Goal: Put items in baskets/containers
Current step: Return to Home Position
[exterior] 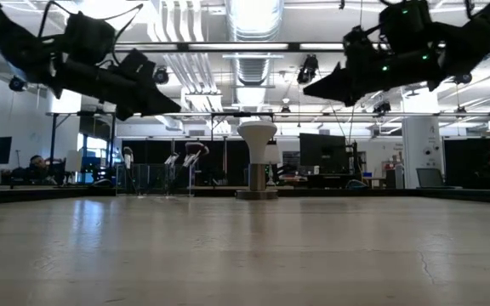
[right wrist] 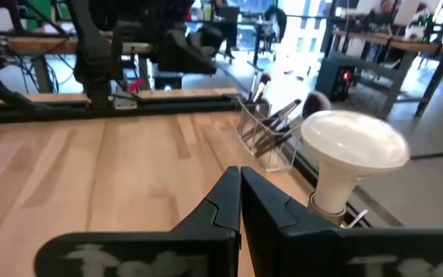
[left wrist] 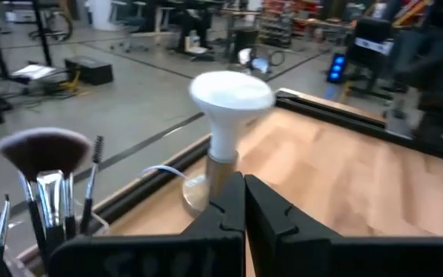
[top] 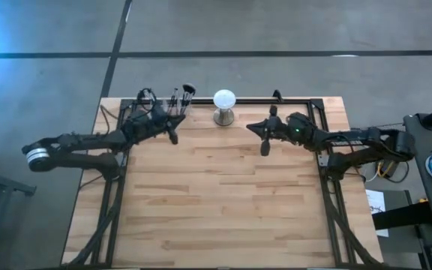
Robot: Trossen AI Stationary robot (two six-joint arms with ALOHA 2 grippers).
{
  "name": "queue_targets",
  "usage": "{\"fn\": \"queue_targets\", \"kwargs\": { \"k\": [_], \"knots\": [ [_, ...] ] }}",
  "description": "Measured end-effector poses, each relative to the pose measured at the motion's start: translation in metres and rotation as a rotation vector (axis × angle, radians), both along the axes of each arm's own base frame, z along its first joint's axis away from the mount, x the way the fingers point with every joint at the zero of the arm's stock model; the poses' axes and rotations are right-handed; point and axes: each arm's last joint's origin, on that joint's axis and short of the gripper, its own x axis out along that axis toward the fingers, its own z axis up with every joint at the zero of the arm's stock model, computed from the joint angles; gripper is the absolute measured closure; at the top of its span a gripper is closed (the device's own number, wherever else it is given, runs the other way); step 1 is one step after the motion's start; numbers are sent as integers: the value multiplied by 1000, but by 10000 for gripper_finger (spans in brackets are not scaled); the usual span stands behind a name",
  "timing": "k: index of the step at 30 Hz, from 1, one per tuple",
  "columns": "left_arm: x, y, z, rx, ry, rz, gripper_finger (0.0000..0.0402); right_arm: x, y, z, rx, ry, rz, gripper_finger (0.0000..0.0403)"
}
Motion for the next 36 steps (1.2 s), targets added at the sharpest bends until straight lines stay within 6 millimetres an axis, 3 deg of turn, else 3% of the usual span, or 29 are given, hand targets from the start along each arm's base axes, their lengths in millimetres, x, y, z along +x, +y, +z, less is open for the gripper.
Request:
{"fn": "queue_targets", "kwargs": {
  "k": [8,16,33,36],
  "knots": [
    [-20,-21,-4,28,-47,-154,401,-44,18,0,-35,-87,4,394],
    [-34,-32,-9,40,-54,-184,401,-85,34,-9,-39,-137,-13,394],
    [-65,-51,-31,96,-129,-213,401,-140,56,-11,-78,-187,-38,394],
    [-69,-54,-31,112,-152,-213,401,-140,56,-12,-67,-164,-50,394]
  ]
}}
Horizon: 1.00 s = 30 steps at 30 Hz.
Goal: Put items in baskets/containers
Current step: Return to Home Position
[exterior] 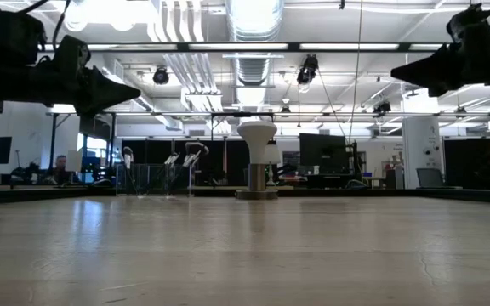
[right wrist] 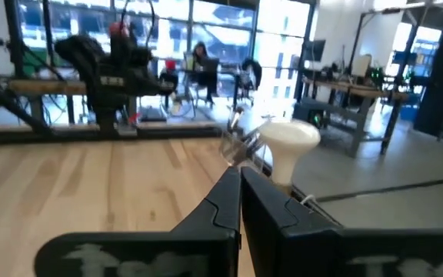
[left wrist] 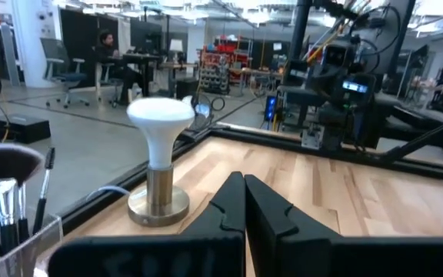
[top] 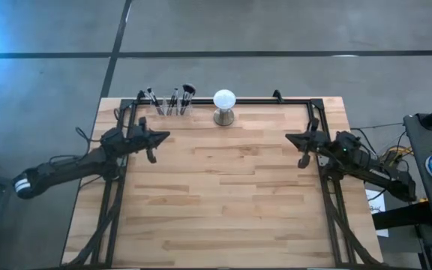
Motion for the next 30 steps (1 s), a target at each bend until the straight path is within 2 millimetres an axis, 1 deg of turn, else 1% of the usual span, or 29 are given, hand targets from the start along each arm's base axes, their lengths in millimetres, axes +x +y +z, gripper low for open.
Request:
{"fn": "queue_targets", "kwargs": {
  "k": [11,19,25,30],
  "knots": [
    [-11,-5,-4,-13,48,37,401,1,-1,-6,26,8,-19,394],
    [-24,-11,-6,11,37,99,401,7,-4,-29,114,0,-28,394],
    [-23,-12,-9,-19,68,94,402,8,-1,-29,93,15,-8,394],
    [-22,-14,-9,5,75,109,402,9,-1,-30,96,25,-1,394]
  ]
}}
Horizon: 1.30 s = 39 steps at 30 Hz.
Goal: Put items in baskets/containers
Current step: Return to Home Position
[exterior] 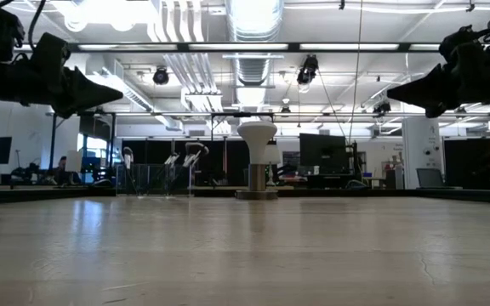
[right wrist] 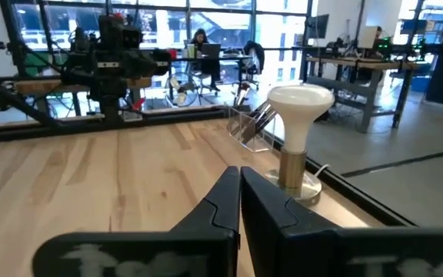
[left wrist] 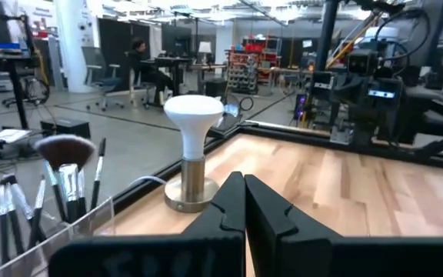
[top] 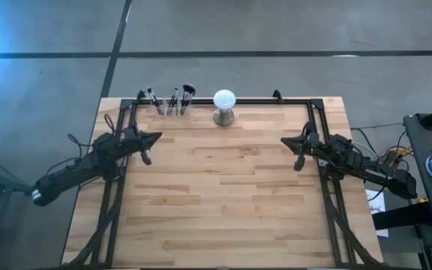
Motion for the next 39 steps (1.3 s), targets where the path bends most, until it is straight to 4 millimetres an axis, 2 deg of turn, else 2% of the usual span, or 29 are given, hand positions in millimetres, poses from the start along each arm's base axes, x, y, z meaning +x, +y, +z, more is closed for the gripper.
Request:
{"fn": "queue_targets", "kwargs": {
  "k": [11,17,39],
  "knots": [
    [0,0,-2,-18,19,25,401,1,-1,-1,-33,28,-22,394],
    [0,0,-2,-123,-33,21,401,1,-1,-1,-33,28,-22,394],
    [0,0,0,-122,-49,21,401,1,-1,-1,-13,20,-21,394]
  ]
}}
